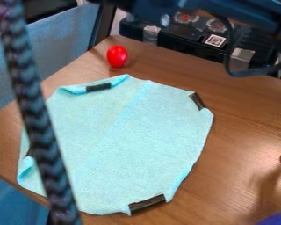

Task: Put the yellow figure on the bottom right edge of the cloth

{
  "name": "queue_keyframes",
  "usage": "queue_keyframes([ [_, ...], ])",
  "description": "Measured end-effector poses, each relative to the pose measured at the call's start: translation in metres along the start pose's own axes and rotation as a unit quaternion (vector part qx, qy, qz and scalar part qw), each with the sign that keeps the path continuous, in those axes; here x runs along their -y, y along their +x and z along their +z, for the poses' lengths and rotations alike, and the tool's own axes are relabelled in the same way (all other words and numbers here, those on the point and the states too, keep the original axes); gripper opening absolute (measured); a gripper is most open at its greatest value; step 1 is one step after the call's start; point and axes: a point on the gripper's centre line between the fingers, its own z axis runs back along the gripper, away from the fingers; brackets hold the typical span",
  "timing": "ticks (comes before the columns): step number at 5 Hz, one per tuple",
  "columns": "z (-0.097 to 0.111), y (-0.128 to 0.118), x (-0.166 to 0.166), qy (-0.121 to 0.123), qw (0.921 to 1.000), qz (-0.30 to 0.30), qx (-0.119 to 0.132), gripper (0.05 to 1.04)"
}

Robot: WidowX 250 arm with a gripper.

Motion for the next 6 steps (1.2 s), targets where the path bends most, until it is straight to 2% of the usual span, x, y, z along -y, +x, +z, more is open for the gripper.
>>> queue_keyframes([
  [1,-0.011,0.000,0.001,0.007,1.0000,-0.001,-0.001,1.000],
  [2,-0.029,-0.011,-0.011,0.036,0.9991,-0.007,-0.020,0.999],
  [3,-0.035,-0.011,-0.018,0.056,0.9982,-0.013,-0.016,0.975],
  [4,-0.037,-0.009,-0.021,0.072,0.9974,-0.001,-0.005,0.709],
  [5,-0.036,-0.016,-0.024,0.069,0.9976,0.003,-0.006,0.642],
  [6,-0.015,-0.023,-0.030,0.056,0.9981,0.026,-0.007,0.642],
])
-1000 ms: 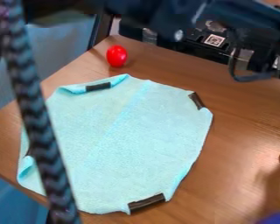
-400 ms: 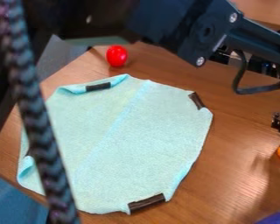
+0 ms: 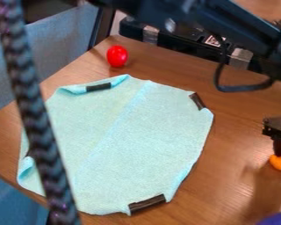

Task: Put the yellow figure on the bottom right edge of the cloth

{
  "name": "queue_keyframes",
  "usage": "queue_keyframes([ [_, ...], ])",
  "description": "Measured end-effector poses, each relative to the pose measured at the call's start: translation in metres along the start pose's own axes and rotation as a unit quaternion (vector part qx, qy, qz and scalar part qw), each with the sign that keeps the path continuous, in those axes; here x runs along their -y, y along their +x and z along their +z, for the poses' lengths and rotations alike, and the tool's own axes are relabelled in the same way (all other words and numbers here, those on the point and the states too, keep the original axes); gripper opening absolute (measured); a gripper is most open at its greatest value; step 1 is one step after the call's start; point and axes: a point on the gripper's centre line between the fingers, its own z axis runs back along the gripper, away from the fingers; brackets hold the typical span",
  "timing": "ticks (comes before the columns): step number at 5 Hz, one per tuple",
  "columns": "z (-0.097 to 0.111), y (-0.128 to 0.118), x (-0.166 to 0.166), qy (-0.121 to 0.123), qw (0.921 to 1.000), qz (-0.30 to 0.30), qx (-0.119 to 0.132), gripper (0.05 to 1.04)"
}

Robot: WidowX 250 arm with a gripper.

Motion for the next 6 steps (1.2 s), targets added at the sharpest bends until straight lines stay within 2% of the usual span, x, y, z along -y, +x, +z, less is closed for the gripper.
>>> queue_keyframes([
  [1,0.039,0.015,-0.018,-0.010,0.9979,0.044,0.047,0.642],
  [2,0.077,0.020,-0.050,-0.011,0.9920,0.097,0.079,0.642],
  [3,0.090,0.021,-0.101,0.022,0.9835,0.155,0.091,0.642],
  [4,0.091,0.006,-0.148,0.048,0.9787,0.178,0.091,0.642],
  [5,0.097,-0.001,-0.203,0.084,0.9678,0.213,0.106,0.642],
  [6,0.097,-0.006,-0.233,0.099,0.9604,0.234,0.113,0.642],
])
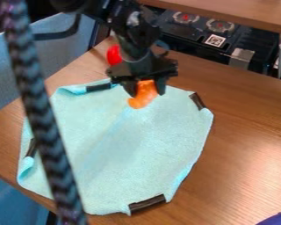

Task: Put the yellow figure on the bottom right edge of the cloth

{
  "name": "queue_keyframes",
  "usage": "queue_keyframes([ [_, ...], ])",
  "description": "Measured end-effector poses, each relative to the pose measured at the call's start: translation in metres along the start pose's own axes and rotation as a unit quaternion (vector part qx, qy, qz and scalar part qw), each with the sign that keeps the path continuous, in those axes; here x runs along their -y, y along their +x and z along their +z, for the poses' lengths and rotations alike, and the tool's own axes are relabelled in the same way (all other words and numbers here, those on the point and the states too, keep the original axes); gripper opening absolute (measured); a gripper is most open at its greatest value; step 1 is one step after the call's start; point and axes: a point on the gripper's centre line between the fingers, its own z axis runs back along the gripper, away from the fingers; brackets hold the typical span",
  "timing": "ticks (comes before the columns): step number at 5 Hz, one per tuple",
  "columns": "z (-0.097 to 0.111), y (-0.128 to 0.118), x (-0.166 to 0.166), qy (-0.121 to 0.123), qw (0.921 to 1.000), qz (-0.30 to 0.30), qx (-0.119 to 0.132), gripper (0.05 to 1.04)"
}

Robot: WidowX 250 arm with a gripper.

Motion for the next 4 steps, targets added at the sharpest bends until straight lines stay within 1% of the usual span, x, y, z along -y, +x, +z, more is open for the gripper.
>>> queue_keyframes([
  [1,-0.005,0.016,-0.025,0.015,0.9990,0.032,0.028,0.642],
  [2,-0.020,0.019,-0.033,0.029,0.9981,0.050,0.020,0.642],
  [3,-0.024,0.029,-0.039,0.033,0.9971,0.065,0.024,0.642],
  [4,-0.027,0.009,-0.042,0.036,0.9984,0.045,0.004,0.642],
])
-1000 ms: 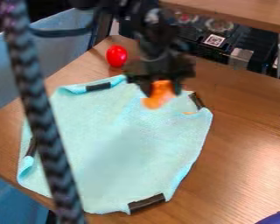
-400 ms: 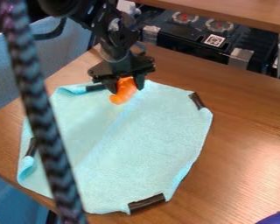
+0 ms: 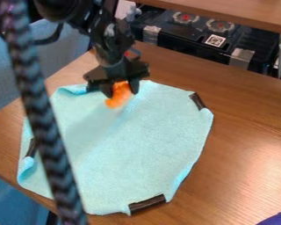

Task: Put the yellow figure on the bottom right edge of the cloth

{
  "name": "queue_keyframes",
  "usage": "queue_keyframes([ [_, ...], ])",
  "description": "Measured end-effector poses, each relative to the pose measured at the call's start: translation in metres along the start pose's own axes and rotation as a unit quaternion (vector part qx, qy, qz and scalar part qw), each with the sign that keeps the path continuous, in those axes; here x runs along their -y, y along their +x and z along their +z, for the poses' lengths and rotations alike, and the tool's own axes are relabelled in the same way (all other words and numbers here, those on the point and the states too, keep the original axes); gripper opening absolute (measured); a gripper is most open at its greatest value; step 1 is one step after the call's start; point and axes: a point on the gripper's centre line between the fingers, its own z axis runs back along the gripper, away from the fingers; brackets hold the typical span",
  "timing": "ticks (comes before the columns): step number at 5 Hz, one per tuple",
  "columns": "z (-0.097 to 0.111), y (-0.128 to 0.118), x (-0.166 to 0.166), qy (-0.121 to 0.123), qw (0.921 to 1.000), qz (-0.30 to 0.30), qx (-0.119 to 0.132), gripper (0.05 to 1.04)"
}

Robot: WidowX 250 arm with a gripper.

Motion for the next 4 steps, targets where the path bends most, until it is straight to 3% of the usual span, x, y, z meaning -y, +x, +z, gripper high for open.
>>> queue_keyframes([
  [1,0.031,-0.033,0.014,-0.043,0.9974,-0.057,-0.003,0.642],
  [2,0.047,-0.066,0.021,-0.066,0.9916,-0.111,-0.009,0.642],
  [3,0.050,-0.088,0.027,-0.071,0.9866,-0.146,-0.017,0.642],
  [4,0.051,-0.105,0.020,-0.075,0.9836,-0.158,-0.044,0.642],
])
